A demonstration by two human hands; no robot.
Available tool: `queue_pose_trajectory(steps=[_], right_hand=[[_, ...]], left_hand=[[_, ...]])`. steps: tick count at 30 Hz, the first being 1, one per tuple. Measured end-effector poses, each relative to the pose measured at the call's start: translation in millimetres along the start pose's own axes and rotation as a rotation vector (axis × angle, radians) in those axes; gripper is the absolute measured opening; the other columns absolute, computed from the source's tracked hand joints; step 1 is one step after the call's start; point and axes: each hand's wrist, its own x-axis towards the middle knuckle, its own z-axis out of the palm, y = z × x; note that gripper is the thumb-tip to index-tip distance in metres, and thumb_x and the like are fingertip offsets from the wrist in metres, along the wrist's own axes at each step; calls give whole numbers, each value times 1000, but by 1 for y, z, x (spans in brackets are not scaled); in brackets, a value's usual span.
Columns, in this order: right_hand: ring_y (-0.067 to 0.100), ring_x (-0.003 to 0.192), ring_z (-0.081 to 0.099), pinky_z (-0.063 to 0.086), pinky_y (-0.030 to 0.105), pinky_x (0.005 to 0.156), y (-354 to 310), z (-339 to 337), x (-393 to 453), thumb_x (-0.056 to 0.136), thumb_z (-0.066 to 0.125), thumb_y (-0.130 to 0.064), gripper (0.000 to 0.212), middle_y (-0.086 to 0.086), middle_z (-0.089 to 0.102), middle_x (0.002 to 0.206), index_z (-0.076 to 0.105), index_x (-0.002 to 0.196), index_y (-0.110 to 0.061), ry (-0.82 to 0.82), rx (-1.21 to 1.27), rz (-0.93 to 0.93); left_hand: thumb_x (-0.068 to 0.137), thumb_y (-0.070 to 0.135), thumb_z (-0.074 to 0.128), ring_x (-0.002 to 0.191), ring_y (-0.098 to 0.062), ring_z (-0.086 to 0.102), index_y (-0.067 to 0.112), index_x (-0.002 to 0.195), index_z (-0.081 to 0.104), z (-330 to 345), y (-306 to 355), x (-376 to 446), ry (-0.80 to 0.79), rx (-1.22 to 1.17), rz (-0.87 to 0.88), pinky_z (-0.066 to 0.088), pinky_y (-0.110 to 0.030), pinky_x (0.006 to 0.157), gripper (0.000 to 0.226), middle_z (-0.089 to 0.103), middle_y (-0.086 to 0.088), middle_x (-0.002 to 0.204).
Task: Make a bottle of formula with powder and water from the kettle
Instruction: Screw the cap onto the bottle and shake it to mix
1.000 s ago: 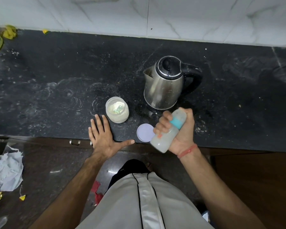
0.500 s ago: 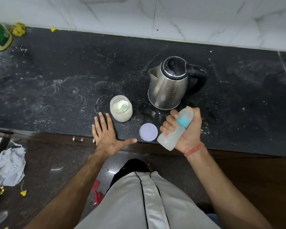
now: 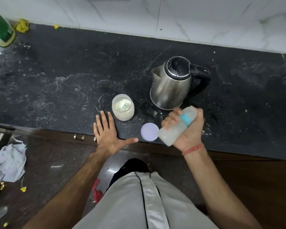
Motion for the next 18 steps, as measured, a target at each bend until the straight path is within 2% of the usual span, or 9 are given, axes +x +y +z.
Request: queue_pose_trajectory(steps=[3, 6, 9, 13, 15, 18], right_hand=[[16, 58, 45, 46, 31, 63, 1, 0, 5, 78, 53, -47, 29, -5, 48, 67, 54, 74, -18, 31, 148, -40], [16, 58, 43, 44, 31, 61, -2, 5, 11, 89, 44, -54, 39, -5, 46, 66, 53, 74, -19, 73, 54, -27], [15, 58, 43, 46, 30, 61, -4, 8, 15, 85, 46, -49, 34, -6, 46, 67, 54, 72, -19, 87, 157, -83], [16, 58, 42, 43, 31, 62, 2, 6, 9, 82, 50, -50, 33, -4, 45, 66, 53, 72, -18, 108, 51, -53], [16, 58, 44, 44, 30, 63, 9, 4, 9, 78, 52, -48, 31, -6, 46, 67, 54, 71, -19, 129, 147, -78], [18, 58, 45, 44, 31, 65, 21, -1, 9, 86, 46, -52, 38, -4, 46, 69, 54, 72, -18, 183, 117, -31]], left_hand=[[41, 125, 45, 170, -33, -31, 17, 177, -20, 0, -2, 0, 16, 0, 3, -16, -56, 138, 186, -31, -11, 184], [40, 125, 44, 170, -33, -31, 17, 177, -20, 3, 0, -1, 12, -3, 4, -15, -57, 138, 186, -31, -11, 184], [39, 126, 43, 170, -33, -32, 17, 177, -20, 3, -2, 0, 20, -9, -2, -15, -57, 138, 187, -32, -11, 184], [38, 127, 39, 170, -32, -31, 17, 178, -18, 5, -2, 0, 26, -7, 14, -15, -57, 138, 187, -31, -11, 184], [38, 127, 39, 170, -33, -30, 17, 178, -17, 5, -3, -1, 36, -9, 9, -15, -57, 138, 186, -29, -11, 185], [38, 127, 40, 170, -33, -31, 17, 178, -17, 5, -3, -1, 30, -9, 15, -16, -56, 138, 187, -29, -11, 185]])
